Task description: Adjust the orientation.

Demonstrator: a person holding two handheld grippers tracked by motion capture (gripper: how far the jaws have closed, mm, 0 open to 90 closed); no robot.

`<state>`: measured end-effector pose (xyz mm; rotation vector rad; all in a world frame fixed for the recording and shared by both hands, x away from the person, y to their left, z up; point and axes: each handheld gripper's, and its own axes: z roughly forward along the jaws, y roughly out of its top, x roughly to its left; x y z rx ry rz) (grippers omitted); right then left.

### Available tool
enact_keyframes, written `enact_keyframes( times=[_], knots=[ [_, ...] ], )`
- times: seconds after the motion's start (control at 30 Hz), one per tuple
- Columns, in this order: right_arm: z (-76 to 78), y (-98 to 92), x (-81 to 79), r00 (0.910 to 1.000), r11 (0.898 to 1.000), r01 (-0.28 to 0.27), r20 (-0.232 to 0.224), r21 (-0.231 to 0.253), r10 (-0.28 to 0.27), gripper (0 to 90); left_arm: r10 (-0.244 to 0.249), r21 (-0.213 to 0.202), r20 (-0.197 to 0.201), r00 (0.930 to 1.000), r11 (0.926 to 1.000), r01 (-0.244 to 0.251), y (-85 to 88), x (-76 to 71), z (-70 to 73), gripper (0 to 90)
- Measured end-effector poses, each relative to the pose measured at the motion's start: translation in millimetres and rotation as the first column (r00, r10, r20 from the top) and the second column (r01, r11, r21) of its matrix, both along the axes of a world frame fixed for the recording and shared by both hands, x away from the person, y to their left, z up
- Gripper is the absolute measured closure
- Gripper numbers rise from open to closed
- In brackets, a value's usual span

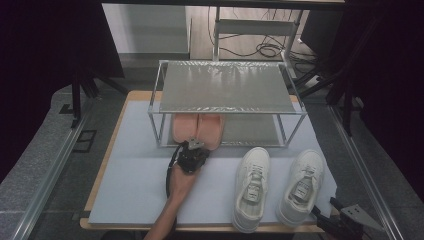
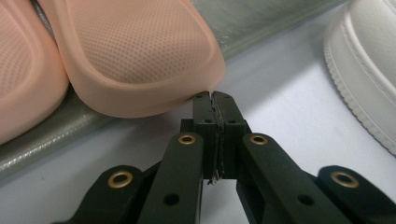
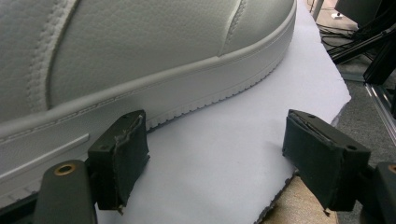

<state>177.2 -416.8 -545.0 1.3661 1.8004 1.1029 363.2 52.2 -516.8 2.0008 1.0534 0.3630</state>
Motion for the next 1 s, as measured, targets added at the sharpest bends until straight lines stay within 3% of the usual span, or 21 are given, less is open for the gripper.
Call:
enact_keyframes(
  times=[0.4, 0.5, 0.67, 1.0],
  knots=[
    [-0.8, -0.4, 0.2, 1.0, 1.0, -0.006, 0.008, 0.005, 0.006, 21.6, 0.018, 0.027, -0.008, 0.9998, 0.9995, -0.017, -6.7, 20.5, -1.6, 89.2],
    [-0.8, -0.5, 0.1, 0.9999, 1.0, -0.008, 0.008, 0.005, 0.008, 21.5, 0.023, 0.027, -0.013, 0.9996, 0.9994, -0.023, -7.7, 23.3, -2.8, 89.3],
    [-0.8, -0.4, 0.2, 0.9999, 1.0, -0.008, 0.008, 0.005, 0.008, 21.4, 0.034, 0.06, -0.016, 0.9993, 0.9977, -0.033, -11.9, 28.7, -2.9, 89.3],
    [-0.4, -0.5, 0.0, 1.0, 1.0, -0.008, 0.003, 0.002, 0.008, 21.4, 0.045, 0.07, -0.027, 0.9986, 0.9966, -0.043, -13.6, 33.1, -4.1, 88.9]
  ],
)
